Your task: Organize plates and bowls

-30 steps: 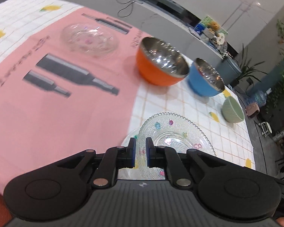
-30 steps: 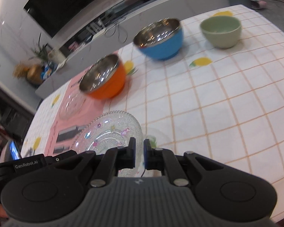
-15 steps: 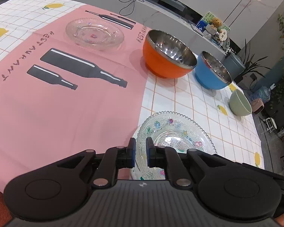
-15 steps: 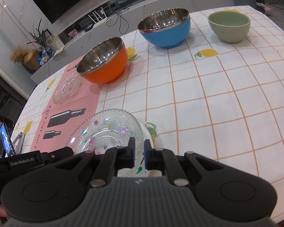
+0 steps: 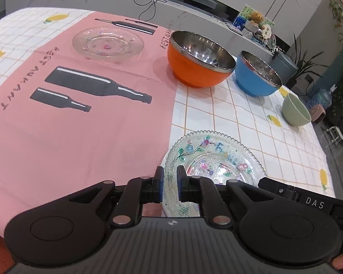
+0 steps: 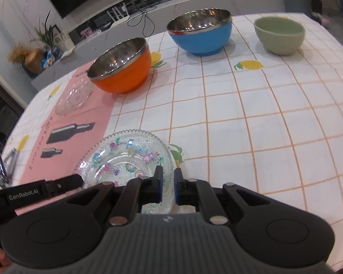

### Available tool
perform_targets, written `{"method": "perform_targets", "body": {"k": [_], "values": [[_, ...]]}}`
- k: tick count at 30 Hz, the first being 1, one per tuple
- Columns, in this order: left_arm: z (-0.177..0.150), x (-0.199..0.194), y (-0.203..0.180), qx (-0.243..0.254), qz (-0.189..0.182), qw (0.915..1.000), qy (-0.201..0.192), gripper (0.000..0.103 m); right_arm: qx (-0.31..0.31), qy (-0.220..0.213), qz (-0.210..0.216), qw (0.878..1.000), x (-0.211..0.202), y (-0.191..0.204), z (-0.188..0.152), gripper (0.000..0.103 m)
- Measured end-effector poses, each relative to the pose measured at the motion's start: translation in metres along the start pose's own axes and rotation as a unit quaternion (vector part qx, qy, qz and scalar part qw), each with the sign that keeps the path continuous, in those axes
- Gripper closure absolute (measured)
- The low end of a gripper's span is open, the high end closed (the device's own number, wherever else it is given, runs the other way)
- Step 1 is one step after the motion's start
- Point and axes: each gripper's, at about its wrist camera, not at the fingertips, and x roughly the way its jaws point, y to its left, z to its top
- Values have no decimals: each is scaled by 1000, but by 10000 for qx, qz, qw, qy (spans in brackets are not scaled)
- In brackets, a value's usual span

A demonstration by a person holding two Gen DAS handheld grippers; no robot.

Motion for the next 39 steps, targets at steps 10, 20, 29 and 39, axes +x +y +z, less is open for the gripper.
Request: {"method": "perform_targets", "body": {"k": [10,20,29,39], "values": [[-3,0,-7,345,243,9991,14,91,-245,17,-156,9996,2,5,0,98],[0,-7,-11,645,230,9977,-19,90,30,41,19,10000,-1,-3,4,95],[16,-23,-12,832,308,9958,-212,84,-255,-83,-410,9988,-16,11,13,59],[51,-34,7,1138,394,9918,-438,82,-1215,-465,-679,9892,-18,53,32,59]]}}
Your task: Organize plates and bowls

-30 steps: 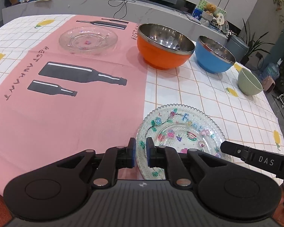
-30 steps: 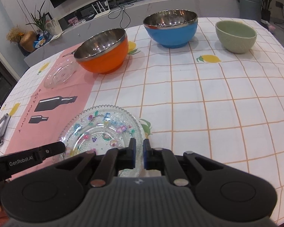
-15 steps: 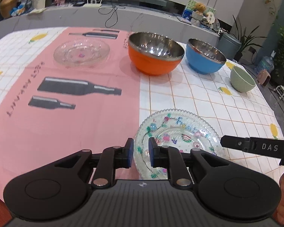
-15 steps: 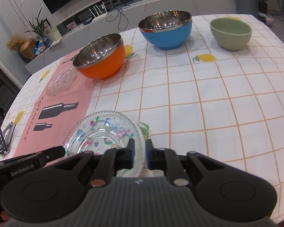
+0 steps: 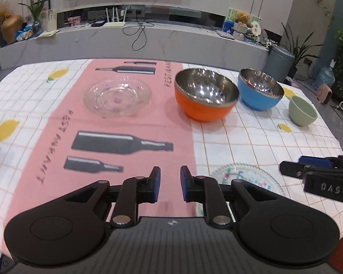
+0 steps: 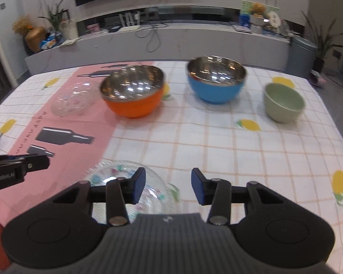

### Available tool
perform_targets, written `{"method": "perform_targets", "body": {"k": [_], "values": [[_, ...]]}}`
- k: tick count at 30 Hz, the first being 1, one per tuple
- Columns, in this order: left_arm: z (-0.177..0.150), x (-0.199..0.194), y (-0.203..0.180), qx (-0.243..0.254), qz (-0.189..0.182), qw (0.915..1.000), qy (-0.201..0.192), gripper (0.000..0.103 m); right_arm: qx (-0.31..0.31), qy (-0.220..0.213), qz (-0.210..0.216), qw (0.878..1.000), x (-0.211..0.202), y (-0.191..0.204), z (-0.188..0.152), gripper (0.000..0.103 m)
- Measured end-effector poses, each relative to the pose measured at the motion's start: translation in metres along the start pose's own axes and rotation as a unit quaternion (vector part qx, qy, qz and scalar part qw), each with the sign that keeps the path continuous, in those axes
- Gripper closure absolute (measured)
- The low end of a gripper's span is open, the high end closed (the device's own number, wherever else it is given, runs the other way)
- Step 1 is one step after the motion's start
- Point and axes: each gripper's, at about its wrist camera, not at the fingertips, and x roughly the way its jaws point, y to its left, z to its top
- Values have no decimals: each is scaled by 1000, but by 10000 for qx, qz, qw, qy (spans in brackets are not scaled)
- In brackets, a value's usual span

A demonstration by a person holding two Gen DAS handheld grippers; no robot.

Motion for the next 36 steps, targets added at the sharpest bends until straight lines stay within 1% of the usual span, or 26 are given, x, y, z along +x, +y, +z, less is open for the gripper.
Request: {"method": "perform_targets", "body": {"k": [2,5,8,13,15,16,17,18,19,23,25,27,29,31,32,33,35,36], "values": [[8,2,10,48,28,10000,9,81,-170,99,165,9997,5,10,8,59],[22,9,28,20,141,9999,75,81,-238,184,455,9985,13,26,21,59],[39,15,51,-184,120,9997,71,81,-270,302,659,9970,26,43,39,59],[63,35,96,-685,157,9975,-10,81,-21,528,1173,9917,55,70,67,59],[71,45,111,-810,199,9965,-76,79,-81,489,1140,9922,68,84,76,59],[75,50,117,-851,198,9961,-112,72,-119,449,1083,9930,76,92,79,59],[79,56,123,-833,133,9963,-136,67,-99,442,1065,9933,84,96,84,59],[83,63,127,-764,61,9970,-146,59,-20,465,1093,9929,93,99,88,59],[87,70,133,-715,24,9973,-157,55,107,505,1098,9926,103,101,92,59],[99,101,151,-805,257,9964,-33,55,493,635,916,9925,139,110,103,59],[103,112,159,-949,250,9952,-5,55,696,647,968,9908,153,113,106,59],[105,122,168,-1075,193,9940,-46,55,837,550,964,9903,162,118,109,57],[106,133,177,-1279,258,9914,-42,55,1024,685,968,9876,174,122,112,56],[106,142,186,-1463,253,9889,3,55,1151,776,875,9864,183,128,110,56],[106,144,188,-1532,226,9879,-2,55,1162,790,893,9860,187,131,109,56],[106,147,190,-1563,193,9875,-15,56,1157,781,917,9860,189,134,107,56],[105,152,191,-1542,224,9878,-11,58,1180,731,831,9868,194,138,105,54],[104,155,190,-1515,256,9881,-4,61,1230,622,790,9873,194,138,105,53]]}}
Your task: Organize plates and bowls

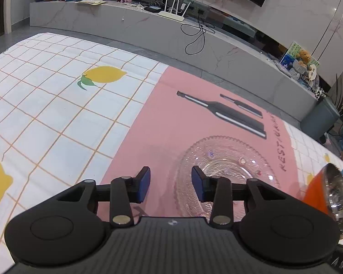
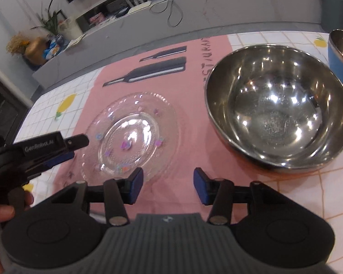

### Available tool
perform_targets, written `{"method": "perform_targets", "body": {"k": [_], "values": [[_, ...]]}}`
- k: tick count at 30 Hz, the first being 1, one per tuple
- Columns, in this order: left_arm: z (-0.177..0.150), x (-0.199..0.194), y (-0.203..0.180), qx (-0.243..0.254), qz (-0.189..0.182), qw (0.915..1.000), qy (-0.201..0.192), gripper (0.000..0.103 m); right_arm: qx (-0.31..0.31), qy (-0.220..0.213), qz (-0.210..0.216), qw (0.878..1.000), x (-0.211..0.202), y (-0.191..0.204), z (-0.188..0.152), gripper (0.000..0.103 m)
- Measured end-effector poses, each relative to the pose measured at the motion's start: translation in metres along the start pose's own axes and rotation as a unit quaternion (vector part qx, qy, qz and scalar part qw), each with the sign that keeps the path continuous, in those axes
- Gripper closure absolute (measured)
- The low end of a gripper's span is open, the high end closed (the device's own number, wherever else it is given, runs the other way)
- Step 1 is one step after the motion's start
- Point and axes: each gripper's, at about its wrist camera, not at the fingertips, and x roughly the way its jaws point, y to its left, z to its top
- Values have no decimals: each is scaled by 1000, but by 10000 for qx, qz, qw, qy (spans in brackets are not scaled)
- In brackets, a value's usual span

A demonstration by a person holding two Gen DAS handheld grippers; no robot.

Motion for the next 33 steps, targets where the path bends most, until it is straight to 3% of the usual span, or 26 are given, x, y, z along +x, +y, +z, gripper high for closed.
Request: {"method": "perform_targets", "body": {"k": [3,4,5,8,17,22,25,29,33], "values": [[-3,2,-3,141,-32,9998,-101,70,144,-132,9,9998,6,2,4,56],[-3,2,-3,131,-121,9998,-92,84,144,-146,26,9998,7,3,4,71],[-3,1,-4,128,-248,9996,-47,90,115,-132,49,9998,9,4,4,87],[-7,-4,-13,347,-67,9994,5,90,81,-185,181,9996,8,2,0,92],[-47,-42,-22,410,-101,9985,351,89,-94,38,215,9997,-26,-19,-20,94],[-46,-35,-19,216,-269,9980,531,77,23,233,394,9989,-28,-26,-27,87],[-39,-30,-15,45,-352,9983,464,77,308,329,536,9975,-27,-31,-24,80],[-35,-21,-4,-320,-617,9971,311,77,594,381,584,9958,-22,-37,-18,80],[-37,-17,-5,-190,-610,9978,152,77,987,394,762,9914,-16,-48,-13,81]]}}
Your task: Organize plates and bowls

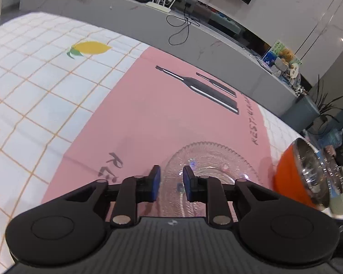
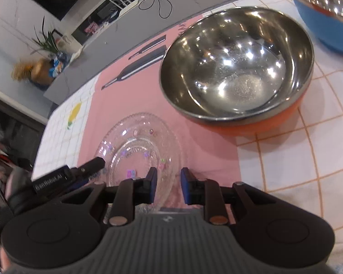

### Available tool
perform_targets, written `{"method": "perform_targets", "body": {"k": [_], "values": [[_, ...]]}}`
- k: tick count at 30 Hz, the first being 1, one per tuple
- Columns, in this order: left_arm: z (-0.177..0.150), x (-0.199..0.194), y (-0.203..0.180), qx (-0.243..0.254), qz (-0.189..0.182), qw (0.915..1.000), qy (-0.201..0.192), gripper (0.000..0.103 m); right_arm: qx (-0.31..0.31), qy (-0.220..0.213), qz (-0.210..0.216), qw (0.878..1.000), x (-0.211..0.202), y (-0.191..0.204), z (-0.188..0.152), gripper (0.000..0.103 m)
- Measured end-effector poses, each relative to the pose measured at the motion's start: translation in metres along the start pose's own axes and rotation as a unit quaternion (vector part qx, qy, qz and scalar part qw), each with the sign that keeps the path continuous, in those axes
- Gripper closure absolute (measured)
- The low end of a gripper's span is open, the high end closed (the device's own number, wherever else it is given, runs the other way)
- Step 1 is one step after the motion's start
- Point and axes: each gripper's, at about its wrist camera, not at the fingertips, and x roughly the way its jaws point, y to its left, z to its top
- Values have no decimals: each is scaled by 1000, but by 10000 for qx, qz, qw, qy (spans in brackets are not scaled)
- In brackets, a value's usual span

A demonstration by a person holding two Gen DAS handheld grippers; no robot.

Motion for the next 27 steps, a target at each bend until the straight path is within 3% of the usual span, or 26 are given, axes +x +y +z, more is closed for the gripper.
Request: {"method": "perform_targets", "body": {"k": [2,3,5,7,11,18,27], "values": [[-1,0,-1,58,12,10000,-25,77,-25,-28,58,10000,2,-1,1,82],[-1,0,-2,127,8,9999,-29,83,-59,-48,66,9999,2,0,0,83],[-1,-2,-3,179,44,9998,-22,83,-125,-105,-39,9999,2,1,-3,94],[-2,-3,-6,230,112,9997,-12,84,-102,-137,-22,9999,2,0,-4,96],[-8,-10,-13,358,240,9991,-46,85,-207,-103,-18,9997,0,-2,-4,96],[-24,-36,-14,89,176,9996,-205,86,-453,-63,132,9989,-23,-1,-5,96],[-56,-85,-48,-196,16,9987,-465,87,-580,-221,192,9979,-81,-12,-26,96]]}}
